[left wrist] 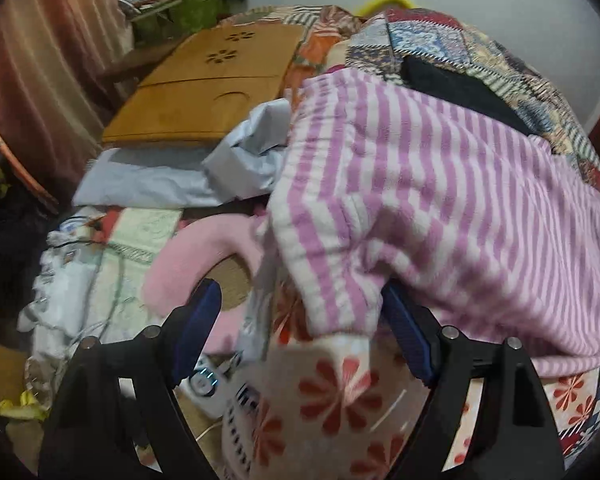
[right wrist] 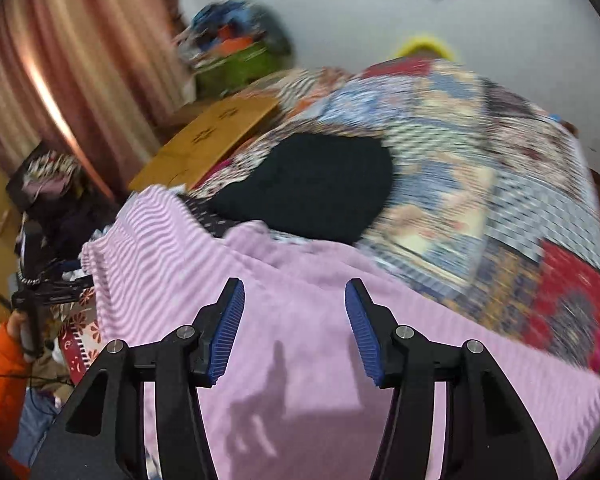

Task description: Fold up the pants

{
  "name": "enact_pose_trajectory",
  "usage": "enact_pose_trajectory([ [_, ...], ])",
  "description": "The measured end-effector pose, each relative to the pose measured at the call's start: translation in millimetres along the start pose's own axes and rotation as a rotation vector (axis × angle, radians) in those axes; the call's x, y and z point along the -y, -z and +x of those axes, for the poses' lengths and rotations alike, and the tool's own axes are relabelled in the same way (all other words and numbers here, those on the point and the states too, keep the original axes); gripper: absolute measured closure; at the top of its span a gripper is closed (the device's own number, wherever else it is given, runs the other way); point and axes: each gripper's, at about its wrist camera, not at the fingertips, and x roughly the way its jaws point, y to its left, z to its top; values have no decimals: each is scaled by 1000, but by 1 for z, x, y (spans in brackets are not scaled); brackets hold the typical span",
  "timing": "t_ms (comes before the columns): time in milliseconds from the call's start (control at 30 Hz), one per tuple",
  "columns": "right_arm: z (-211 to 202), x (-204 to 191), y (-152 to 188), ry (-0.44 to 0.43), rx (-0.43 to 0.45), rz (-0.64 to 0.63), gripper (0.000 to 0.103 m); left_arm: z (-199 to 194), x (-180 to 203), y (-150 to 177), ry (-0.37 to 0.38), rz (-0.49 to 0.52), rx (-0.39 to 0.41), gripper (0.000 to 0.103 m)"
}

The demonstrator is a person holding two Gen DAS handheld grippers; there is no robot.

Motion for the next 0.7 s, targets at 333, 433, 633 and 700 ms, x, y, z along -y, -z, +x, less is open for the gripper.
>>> enact_pose_trajectory([
  [333, 101, -20, -21, -68, -147, -17, 54, 31, -7, -25, 199, -34, 3, 37],
  [433, 114, -23, -24, -97, -171, 2, 55, 30, -13, -26, 240, -75, 8, 49],
  [633, 113, -30, -30, -103, -136, -35, 90, 10, -14, -21, 240, -98, 57, 77],
  [700, 108, -33, -34, -86, -111, -57, 92, 0, -16, -15, 238, -106, 73, 79],
])
